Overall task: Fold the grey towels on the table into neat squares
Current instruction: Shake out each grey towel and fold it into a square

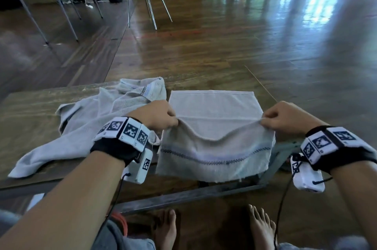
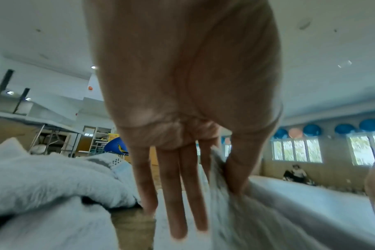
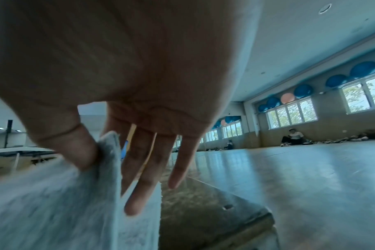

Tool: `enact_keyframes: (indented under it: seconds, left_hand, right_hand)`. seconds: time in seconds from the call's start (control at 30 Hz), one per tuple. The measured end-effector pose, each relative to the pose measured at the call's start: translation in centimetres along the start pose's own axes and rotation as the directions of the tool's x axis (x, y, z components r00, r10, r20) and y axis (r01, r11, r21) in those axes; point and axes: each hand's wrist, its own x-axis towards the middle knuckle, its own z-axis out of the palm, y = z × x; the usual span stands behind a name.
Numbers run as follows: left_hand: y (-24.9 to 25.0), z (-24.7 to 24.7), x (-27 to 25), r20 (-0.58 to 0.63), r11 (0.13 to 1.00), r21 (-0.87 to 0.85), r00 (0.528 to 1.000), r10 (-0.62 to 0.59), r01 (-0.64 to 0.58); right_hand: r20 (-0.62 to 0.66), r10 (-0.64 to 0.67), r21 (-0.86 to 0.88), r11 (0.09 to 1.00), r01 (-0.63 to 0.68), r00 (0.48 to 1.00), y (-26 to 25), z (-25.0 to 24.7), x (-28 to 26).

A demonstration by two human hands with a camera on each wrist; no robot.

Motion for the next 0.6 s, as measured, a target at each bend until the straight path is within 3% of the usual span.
enact_keyframes:
  seconds: [0.07, 0.17, 0.23, 0.3, 0.4, 0.53, 0.6]
  left_hand:
    - [0.0, 0.1, 0.2, -0.161, 0.998, -0.052, 0.987, 0.024, -0.033]
    - [-0.6, 0.6, 1.2, -0.404, 0.986, -0.151, 0.915, 0.008, -0.075]
    - [-1.0, 1.3, 2.1, -0.477, 0.984, -0.153, 0.879, 0.010, -0.094]
    - [-1.4, 2.3, 2.7, -0.444, 0.981, -0.144, 0.894, 0.053, -0.130]
    - [-1.7, 3.2, 3.1, -0.321, 0.986, -0.096, 0.942, 0.099, -0.137]
    - [-1.3, 1.7, 3.9, -0.189, 0.999, -0.014, 0.981, 0.042, -0.045]
    - [-0.9, 1.0, 4.0, -0.128, 1.000, -0.009, 0.992, 0.006, -0.007]
  right_hand:
    - [-0.151, 0.004, 0.085, 0.996, 0.009, 0.989, 0.2, 0.1, 0.1]
    - [-0.345, 0.003, 0.164, 0.985, 0.057, 0.939, -0.5, 0.7, 0.8]
    - [-0.401, -0.009, 0.157, 0.985, 0.078, 0.916, -1.0, 1.0, 1.4]
    - [-0.374, -0.023, 0.134, 0.988, 0.078, 0.927, -1.1, 1.4, 2.0]
    - [-0.233, -0.036, 0.064, 0.997, 0.052, 0.972, -0.9, 2.0, 2.4]
    - [-0.060, 0.040, 0.019, 0.999, -0.039, 0.997, 0.0, 0.8, 2.7]
    - [-0.049, 0.064, 0.055, 0.997, -0.062, 0.997, 0.5, 0.0, 2.8]
